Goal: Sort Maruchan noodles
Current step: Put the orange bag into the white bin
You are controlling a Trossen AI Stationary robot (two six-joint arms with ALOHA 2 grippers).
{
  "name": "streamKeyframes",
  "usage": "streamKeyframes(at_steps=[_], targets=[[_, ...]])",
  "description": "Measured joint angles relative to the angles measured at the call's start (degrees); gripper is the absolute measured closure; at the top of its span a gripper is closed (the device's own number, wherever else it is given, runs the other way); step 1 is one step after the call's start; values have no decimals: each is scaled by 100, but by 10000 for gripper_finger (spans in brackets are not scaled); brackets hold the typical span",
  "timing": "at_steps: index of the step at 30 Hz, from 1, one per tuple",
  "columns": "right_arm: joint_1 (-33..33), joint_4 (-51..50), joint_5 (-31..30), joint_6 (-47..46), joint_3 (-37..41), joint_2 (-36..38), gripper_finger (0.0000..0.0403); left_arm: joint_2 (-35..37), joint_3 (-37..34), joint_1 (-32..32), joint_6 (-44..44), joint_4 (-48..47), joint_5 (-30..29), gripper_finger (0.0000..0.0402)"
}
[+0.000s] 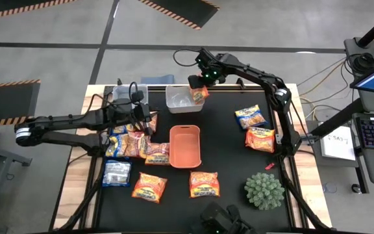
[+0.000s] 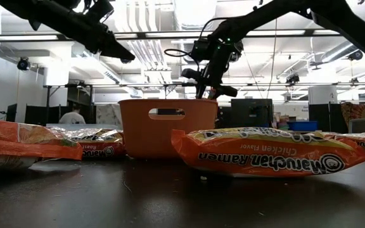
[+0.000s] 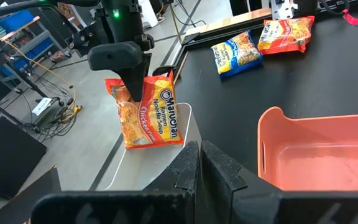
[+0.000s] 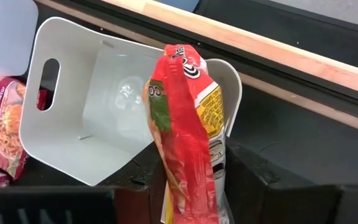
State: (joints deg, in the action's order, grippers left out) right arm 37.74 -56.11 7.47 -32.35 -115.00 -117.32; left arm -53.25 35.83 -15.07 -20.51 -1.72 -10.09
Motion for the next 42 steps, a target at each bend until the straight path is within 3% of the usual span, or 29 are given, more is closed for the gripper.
streamKeyframes(at_steps=[6,18,37,42], targets=[[0,-50,49,-68,0,20,308,0,0,0,2,0,0,402],[2,-197,663,-284,-184,31,310,0,0,0,1,-2,0,402],[2,-170,370,-263,-162,29,313,0,2,0,2,-4,0,402],[2,-103,240,-225,-120,22,351,0,2,0,2,-2,0,402]])
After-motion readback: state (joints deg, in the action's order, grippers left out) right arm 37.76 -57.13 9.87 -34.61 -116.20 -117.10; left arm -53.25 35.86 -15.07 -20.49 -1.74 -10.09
